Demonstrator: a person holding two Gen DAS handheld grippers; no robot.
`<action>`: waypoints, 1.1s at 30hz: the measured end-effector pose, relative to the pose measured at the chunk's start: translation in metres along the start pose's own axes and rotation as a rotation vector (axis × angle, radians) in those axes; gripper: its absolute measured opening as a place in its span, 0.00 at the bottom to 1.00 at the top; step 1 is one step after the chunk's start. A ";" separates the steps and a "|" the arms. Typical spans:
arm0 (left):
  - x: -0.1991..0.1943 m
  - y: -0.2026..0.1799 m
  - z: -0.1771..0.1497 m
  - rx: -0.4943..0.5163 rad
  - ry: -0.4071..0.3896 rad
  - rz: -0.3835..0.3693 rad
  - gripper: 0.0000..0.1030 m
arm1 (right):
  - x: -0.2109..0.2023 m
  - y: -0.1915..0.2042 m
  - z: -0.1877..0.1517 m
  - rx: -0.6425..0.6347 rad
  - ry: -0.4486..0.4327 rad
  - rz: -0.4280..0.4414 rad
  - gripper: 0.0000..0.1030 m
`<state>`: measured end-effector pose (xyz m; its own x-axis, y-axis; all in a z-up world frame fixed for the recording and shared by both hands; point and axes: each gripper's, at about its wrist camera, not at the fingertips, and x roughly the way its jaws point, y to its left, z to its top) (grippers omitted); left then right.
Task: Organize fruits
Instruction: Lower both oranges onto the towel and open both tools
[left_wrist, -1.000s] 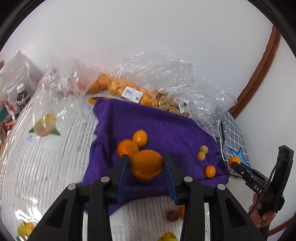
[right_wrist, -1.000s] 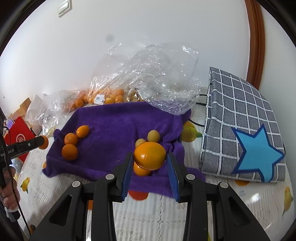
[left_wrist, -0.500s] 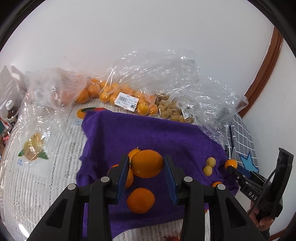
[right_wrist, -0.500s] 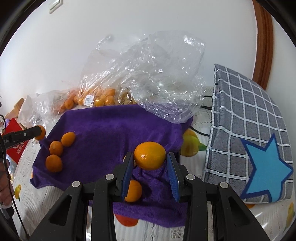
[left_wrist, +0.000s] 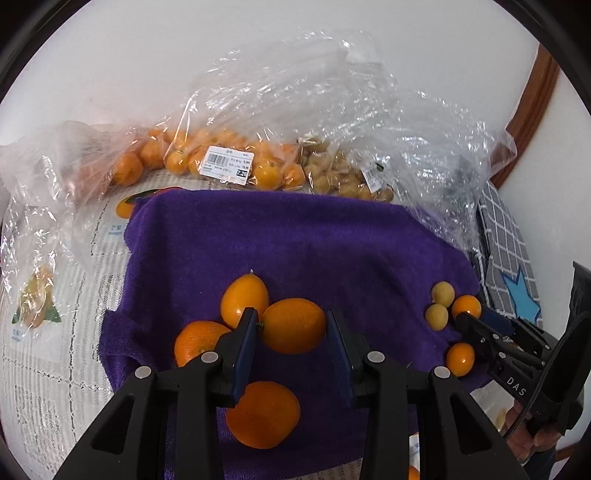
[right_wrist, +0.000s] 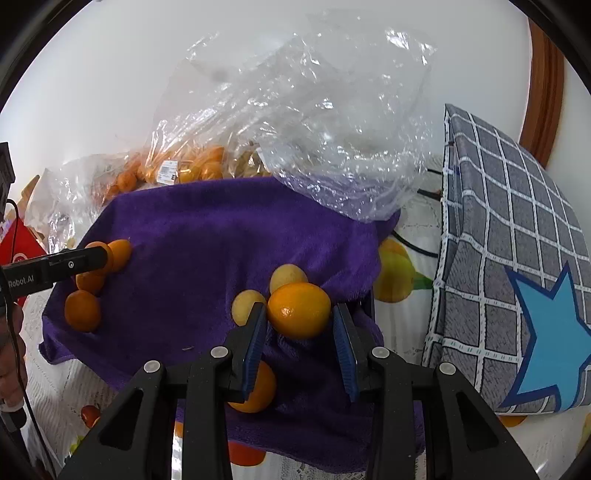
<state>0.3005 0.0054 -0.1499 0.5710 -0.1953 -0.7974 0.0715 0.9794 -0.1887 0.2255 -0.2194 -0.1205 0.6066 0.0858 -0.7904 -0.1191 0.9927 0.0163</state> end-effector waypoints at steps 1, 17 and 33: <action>0.001 -0.001 -0.001 0.004 0.001 0.003 0.35 | 0.001 0.000 -0.001 0.003 0.005 0.003 0.35; 0.011 -0.007 -0.007 0.032 0.042 0.017 0.39 | -0.014 0.005 -0.002 -0.011 0.034 -0.015 0.50; -0.078 -0.012 -0.039 0.022 -0.093 -0.015 0.47 | -0.105 0.023 -0.014 -0.042 -0.109 -0.043 0.58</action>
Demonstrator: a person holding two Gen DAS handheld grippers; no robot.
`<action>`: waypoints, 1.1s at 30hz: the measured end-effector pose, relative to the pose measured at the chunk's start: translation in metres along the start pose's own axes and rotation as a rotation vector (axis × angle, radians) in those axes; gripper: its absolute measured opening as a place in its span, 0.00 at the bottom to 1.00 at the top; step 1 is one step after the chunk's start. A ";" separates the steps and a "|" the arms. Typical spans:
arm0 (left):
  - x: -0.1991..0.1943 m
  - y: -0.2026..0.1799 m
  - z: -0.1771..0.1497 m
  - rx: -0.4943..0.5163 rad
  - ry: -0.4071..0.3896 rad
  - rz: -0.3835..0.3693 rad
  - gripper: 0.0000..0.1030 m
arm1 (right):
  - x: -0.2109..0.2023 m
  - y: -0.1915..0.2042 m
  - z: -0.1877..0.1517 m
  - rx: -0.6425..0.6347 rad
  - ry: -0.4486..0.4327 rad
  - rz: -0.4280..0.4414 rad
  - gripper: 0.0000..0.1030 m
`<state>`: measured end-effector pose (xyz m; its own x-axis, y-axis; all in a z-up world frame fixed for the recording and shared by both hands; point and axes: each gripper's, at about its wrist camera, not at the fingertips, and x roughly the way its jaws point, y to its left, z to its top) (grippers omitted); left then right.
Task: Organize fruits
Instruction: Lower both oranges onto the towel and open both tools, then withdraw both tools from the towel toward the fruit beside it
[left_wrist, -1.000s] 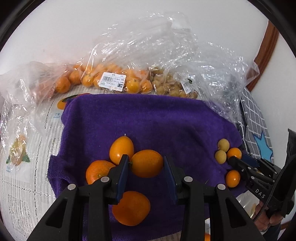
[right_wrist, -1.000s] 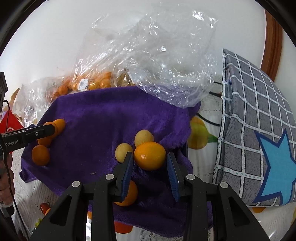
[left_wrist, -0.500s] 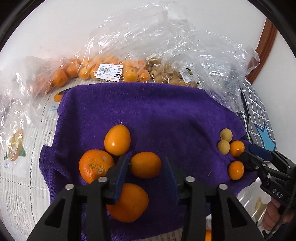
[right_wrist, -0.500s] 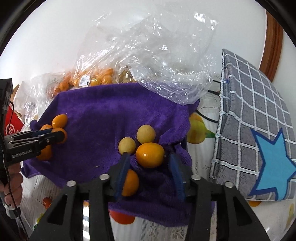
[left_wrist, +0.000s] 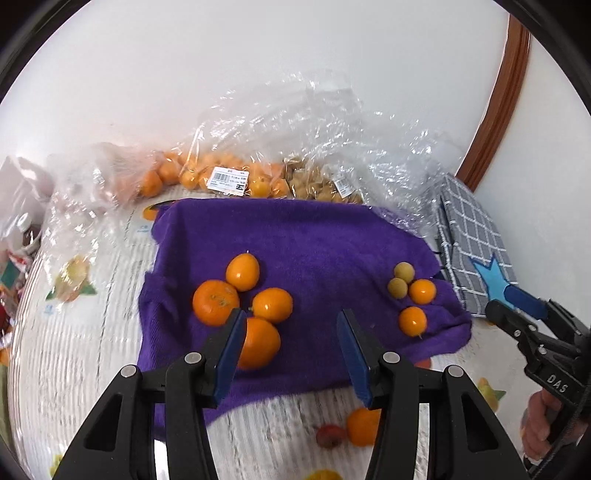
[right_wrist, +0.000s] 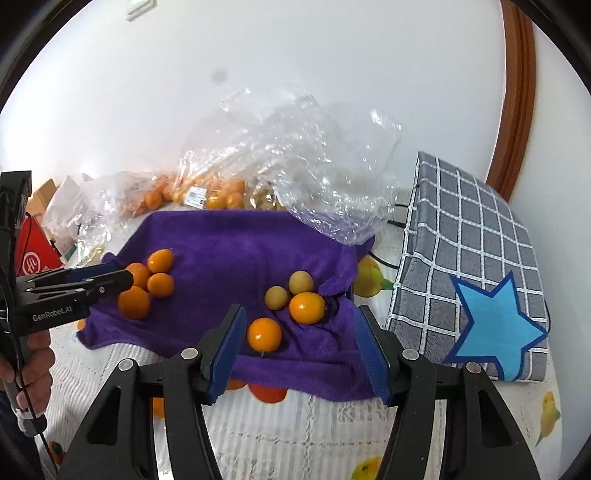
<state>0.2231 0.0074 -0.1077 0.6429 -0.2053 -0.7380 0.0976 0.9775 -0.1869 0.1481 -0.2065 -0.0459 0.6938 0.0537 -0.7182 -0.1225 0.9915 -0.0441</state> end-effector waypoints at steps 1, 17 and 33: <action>-0.003 0.001 -0.002 -0.003 -0.002 -0.002 0.47 | -0.003 0.001 -0.002 -0.004 -0.003 0.001 0.58; -0.049 0.016 -0.055 -0.055 -0.045 0.026 0.47 | -0.043 0.011 -0.037 0.017 -0.034 0.027 0.58; -0.047 0.065 -0.083 -0.133 -0.011 0.038 0.47 | -0.007 0.066 -0.077 -0.038 0.080 0.157 0.45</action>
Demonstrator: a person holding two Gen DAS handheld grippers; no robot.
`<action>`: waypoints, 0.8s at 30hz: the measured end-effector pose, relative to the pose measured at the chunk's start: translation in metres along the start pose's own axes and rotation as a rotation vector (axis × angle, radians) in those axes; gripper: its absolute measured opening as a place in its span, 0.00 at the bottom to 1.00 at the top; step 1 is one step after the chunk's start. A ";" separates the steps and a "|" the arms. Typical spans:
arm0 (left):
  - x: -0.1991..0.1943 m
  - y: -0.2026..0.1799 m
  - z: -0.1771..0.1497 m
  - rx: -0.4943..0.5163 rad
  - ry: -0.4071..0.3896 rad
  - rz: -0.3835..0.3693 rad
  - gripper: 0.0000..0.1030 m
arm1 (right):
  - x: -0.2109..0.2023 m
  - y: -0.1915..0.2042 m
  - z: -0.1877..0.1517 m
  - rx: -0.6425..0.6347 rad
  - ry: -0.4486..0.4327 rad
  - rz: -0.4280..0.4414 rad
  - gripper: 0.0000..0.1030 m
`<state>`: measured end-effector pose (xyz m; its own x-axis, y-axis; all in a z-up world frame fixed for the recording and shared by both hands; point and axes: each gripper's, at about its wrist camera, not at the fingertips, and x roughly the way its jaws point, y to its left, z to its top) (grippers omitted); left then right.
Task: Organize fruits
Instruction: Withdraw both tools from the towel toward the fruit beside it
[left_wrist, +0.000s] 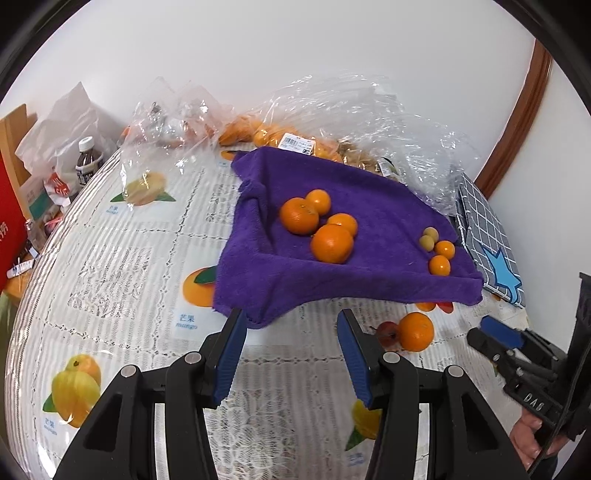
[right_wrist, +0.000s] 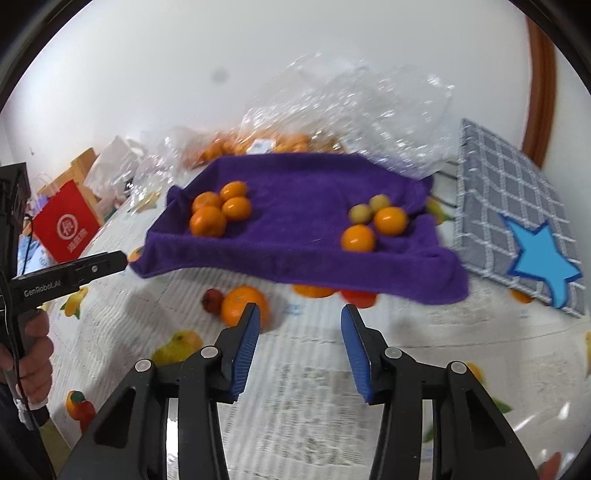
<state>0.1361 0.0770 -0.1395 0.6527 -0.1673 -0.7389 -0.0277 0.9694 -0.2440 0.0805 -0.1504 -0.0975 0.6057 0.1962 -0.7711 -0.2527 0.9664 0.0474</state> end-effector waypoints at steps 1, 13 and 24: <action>0.000 0.001 0.000 0.000 0.001 0.001 0.47 | 0.003 0.004 -0.001 -0.008 0.006 0.011 0.45; 0.009 0.020 0.000 0.011 0.014 -0.006 0.47 | 0.050 0.027 0.000 -0.045 0.083 0.071 0.45; 0.023 0.018 -0.001 0.015 0.036 -0.055 0.47 | 0.064 0.024 0.001 -0.054 0.082 0.108 0.39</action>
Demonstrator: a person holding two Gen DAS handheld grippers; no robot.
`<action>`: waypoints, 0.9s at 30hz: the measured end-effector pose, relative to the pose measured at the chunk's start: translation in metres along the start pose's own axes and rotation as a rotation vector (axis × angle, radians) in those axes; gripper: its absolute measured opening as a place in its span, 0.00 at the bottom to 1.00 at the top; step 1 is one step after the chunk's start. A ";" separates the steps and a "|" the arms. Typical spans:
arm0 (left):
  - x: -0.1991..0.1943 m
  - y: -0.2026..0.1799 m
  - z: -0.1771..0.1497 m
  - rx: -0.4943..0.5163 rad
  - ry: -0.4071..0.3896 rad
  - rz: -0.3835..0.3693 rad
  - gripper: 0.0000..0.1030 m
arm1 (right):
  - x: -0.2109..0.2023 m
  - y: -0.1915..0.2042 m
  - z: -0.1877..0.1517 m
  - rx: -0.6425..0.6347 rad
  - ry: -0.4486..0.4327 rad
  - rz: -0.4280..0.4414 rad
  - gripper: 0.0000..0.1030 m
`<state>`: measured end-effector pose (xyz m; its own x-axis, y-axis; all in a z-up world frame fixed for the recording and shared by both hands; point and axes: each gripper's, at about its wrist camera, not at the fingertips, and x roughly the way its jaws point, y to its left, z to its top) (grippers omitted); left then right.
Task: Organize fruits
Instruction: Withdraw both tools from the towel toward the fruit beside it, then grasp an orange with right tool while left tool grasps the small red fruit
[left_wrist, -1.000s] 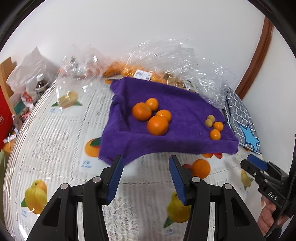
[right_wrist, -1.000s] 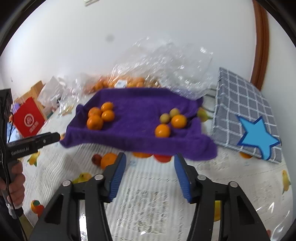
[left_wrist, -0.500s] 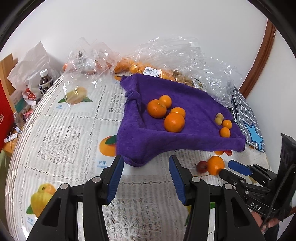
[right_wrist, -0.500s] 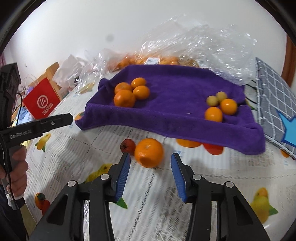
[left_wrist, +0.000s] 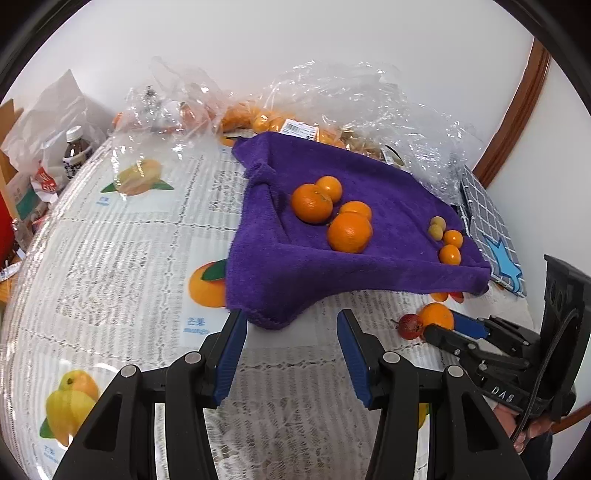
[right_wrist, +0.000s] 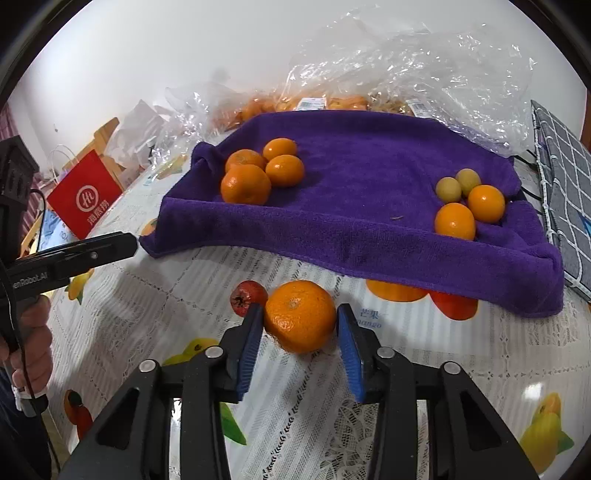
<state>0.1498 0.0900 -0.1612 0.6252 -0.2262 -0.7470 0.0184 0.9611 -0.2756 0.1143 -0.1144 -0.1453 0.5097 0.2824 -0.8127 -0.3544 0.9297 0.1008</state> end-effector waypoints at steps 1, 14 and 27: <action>0.002 -0.001 0.001 -0.009 0.003 -0.016 0.47 | 0.000 0.000 -0.001 -0.005 -0.003 0.000 0.38; 0.022 -0.047 -0.002 0.028 0.042 -0.184 0.46 | -0.052 -0.053 -0.019 0.078 -0.080 -0.111 0.38; 0.051 -0.087 -0.011 0.092 0.112 -0.149 0.41 | -0.085 -0.098 -0.046 0.150 -0.109 -0.178 0.38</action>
<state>0.1715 -0.0071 -0.1820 0.5192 -0.3786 -0.7663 0.1791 0.9248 -0.3356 0.0697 -0.2408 -0.1127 0.6382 0.1274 -0.7593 -0.1357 0.9894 0.0520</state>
